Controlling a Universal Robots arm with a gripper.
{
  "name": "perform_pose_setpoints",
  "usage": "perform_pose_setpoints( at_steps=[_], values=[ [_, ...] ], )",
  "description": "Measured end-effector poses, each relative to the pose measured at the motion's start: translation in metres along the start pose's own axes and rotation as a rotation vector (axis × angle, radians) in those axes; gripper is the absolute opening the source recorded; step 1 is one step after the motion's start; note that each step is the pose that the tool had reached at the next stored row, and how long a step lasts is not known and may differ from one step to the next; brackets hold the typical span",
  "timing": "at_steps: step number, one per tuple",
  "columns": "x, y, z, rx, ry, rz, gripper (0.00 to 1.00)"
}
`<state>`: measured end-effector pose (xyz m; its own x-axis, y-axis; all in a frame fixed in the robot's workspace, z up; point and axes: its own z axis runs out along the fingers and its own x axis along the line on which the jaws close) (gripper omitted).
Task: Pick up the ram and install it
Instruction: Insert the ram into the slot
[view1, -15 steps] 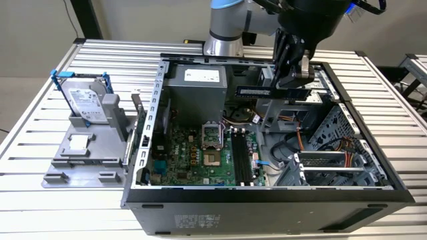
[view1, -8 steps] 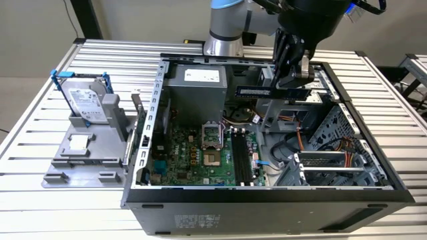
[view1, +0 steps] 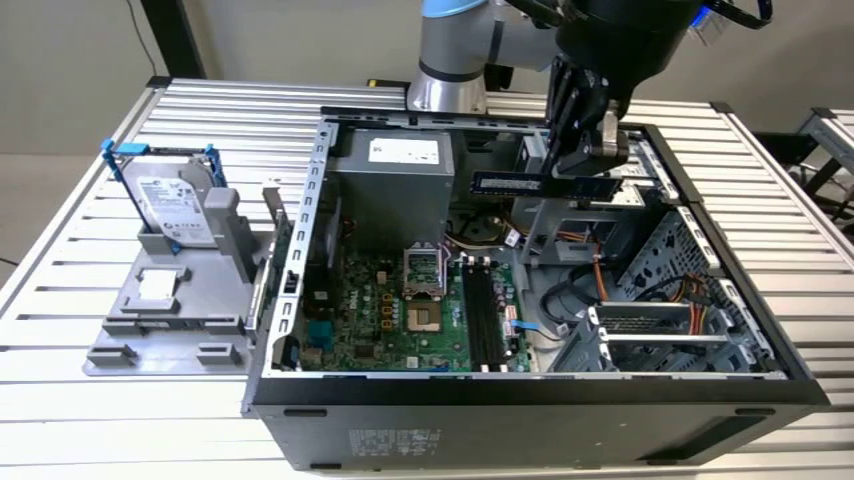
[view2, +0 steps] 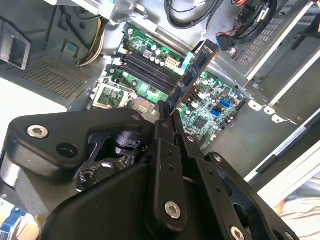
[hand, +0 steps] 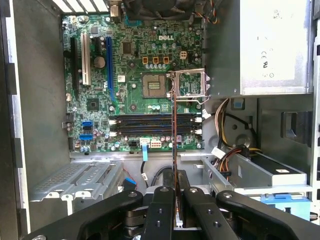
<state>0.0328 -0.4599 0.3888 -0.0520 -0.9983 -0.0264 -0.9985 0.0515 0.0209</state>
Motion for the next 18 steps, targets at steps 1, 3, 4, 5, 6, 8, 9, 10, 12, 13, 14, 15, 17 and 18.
perform_pose_setpoints(
  at_steps=[1,3,4,5,6,8,9,10,12,13,14,15,17,18],
  values=[
    [0.0,0.0,0.0,0.0001,-0.0001,0.002,0.0],
    [0.0,0.0,0.0,0.0004,-0.0003,0.014,0.0],
    [0.0,-0.0001,0.0,0.0006,-0.0005,0.022,0.0],
    [0.0,-0.0001,0.0,0.0009,-0.0006,0.033,0.0],
    [0.0,0.0,0.0,0.0012,-0.0008,0.045,0.0],
    [0.0,0.0,0.0,0.0019,-0.0014,0.071,0.0],
    [0.0,0.0,0.0,0.0022,-0.0017,0.083,0.0],
    [0.0,0.0,0.0,0.0025,-0.002,0.096,0.0],
    [0.0,0.0,0.0,0.0032,-0.0025,0.122,0.0],
    [0.0,0.0,0.0,0.0035,-0.0028,0.134,0.0],
    [0.0,0.0,0.0,0.0038,-0.0031,0.146,0.0],
    [0.0,0.0,0.0,0.0042,-0.0033,0.157,0.0],
    [0.0,0.0,0.0,0.0047,-0.0038,0.18,0.0],
    [0.0,0.0,0.0,0.0051,-0.004,0.192,0.0]
  ],
)
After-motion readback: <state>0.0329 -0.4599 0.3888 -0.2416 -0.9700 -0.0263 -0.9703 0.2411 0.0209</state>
